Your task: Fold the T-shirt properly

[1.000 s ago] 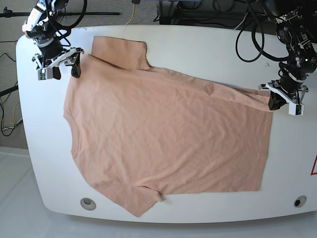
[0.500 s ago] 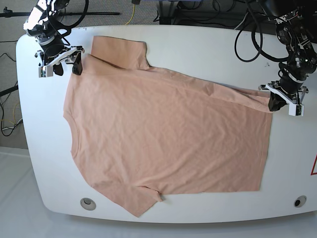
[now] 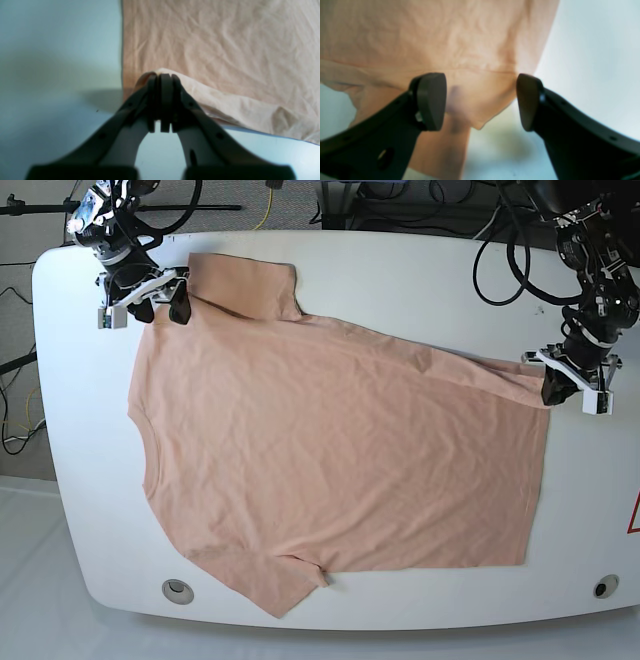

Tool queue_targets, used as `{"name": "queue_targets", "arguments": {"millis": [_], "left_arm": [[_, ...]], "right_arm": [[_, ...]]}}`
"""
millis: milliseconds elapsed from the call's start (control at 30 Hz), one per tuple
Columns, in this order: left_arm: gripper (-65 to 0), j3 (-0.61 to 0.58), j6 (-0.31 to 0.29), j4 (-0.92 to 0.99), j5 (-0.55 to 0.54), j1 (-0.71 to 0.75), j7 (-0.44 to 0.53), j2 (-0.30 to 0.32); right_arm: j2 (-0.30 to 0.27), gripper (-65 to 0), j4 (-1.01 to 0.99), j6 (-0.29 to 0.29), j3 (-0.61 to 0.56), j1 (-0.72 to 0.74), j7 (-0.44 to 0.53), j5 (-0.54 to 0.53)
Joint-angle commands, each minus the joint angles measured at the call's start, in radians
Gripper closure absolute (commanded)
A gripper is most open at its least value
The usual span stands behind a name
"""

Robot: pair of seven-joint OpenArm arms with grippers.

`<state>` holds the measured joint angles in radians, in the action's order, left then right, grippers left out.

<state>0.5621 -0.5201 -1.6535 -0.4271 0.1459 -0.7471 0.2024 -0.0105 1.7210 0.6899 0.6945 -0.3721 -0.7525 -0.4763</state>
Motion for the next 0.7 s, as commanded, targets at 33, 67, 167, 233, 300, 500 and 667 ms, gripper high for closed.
{"name": "queue_targets", "arguments": {"millis": [33,67,167,233,300,500,667], "left_arm": [[0.0,0.003,0.0,-0.014,-0.015,-0.012,0.026,0.012],[0.0,0.004,0.0,-0.015,-0.015,-0.01,0.024,0.011],[0.0,0.007,0.0,-0.016,-0.014,-0.009,0.022,0.008],[0.0,0.006,0.0,-0.017,-0.014,-0.009,0.021,0.006],[0.0,0.007,0.0,-0.017,-0.014,-0.008,0.02,0.005],[0.0,0.01,0.004,-0.018,-0.013,-0.013,0.017,0.008],[0.0,0.012,0.004,-0.018,-0.015,-0.014,0.017,0.009]], "right_arm": [[-0.01,-41.9,0.016,0.008,0.002,0.011,-0.02,-0.03],[-0.016,-40.9,0.007,0.008,0.001,0.02,-0.038,-0.024],[-0.021,-38.2,-0.004,0.008,-0.005,0.04,-0.07,-0.014],[-0.02,-36.0,-0.005,0.008,-0.008,0.045,-0.075,-0.01],[-0.017,-33.3,-0.005,0.008,-0.01,0.051,-0.077,-0.007],[0.004,-29.4,-0.041,0.008,0.012,0.094,-0.046,0.008],[0.017,-32.2,-0.062,0.008,0.032,0.117,-0.04,0.016]]}}
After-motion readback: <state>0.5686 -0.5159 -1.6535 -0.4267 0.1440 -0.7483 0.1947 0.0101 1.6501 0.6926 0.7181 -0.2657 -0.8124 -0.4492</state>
